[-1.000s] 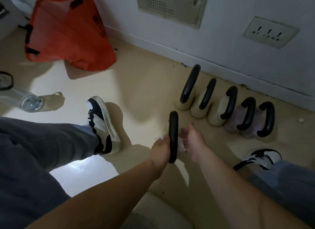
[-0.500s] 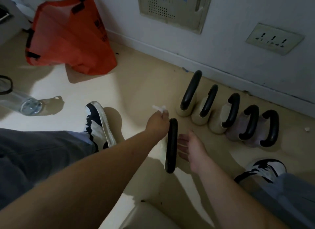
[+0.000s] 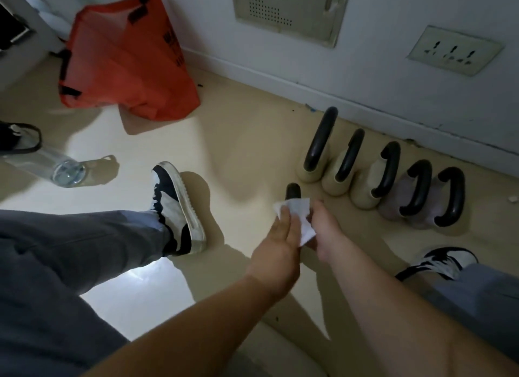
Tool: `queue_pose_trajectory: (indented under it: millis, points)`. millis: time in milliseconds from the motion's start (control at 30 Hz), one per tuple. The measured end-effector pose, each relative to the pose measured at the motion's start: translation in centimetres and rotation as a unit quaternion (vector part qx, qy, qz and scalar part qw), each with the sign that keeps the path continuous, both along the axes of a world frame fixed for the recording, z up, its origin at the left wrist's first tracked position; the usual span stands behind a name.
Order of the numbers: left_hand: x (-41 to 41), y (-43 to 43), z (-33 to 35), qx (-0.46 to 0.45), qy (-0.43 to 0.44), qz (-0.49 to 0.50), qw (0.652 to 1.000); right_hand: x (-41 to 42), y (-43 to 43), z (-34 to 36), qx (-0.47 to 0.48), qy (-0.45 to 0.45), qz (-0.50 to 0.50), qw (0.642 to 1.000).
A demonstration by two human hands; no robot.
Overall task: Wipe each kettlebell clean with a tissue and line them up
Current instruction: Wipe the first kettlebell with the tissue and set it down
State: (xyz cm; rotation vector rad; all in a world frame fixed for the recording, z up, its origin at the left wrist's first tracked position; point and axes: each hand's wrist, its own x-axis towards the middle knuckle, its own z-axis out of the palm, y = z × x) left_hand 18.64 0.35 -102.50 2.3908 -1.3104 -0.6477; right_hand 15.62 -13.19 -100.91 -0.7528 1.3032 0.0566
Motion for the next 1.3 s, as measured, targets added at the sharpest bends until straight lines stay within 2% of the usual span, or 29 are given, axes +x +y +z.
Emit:
queue_pose_trajectory:
  millis: [100,300,400,533,633,733,833,900,1000,1133,1200,1300]
  points:
    - [-3.2,0.7,0.9,0.020,0.040,0.077,0.996,-0.1,0.5,0.6,0.021,-0.010,0.005,1.000]
    - [-6.3,2.5,1.5,0.104,0.082,0.083,0.988,-0.6,1.8,1.2,-0.018,0.012,0.016,1.000]
    - [-6.6,2.5,1.4,0.080,0.141,0.121,0.979,-0.9,2.2,2.5,-0.046,0.030,0.029,0.998]
    - [-6.8,3.2,0.9,0.148,0.209,0.148,0.955,-1.5,2.1,1.9,-0.064,0.031,0.014,0.997]
    - [-4.9,3.5,0.1,0.132,0.265,0.171,0.940,-1.8,1.9,1.6,-0.060,0.023,0.006,0.998]
    - [-1.4,3.2,-0.5,0.136,0.238,0.300,0.914,-1.5,1.7,1.6,-0.056,0.015,0.003,0.998]
    - [1.7,2.4,-0.1,0.081,0.264,0.386,0.880,-0.8,1.1,1.0,-0.059,-0.014,-0.015,0.998]
    - [3.7,1.2,0.8,0.030,0.268,0.409,0.872,-0.3,0.5,0.6,-0.054,-0.023,-0.016,0.998]
    - [6.8,-1.5,2.5,-0.007,0.244,0.379,0.893,0.0,-0.3,0.3,-0.059,-0.020,0.000,0.998]
    - [9.4,-5.5,4.7,-0.080,0.243,0.264,0.930,0.7,-1.1,-0.2,-0.063,-0.024,-0.004,0.998]
    - [9.8,-7.1,4.3,-0.079,0.234,0.226,0.942,1.0,-1.6,-0.5,-0.062,-0.025,-0.009,0.998]
    - [10.4,-8.7,2.6,-0.098,0.202,0.251,0.942,1.3,-1.9,-0.8,-0.059,-0.016,-0.012,0.998]
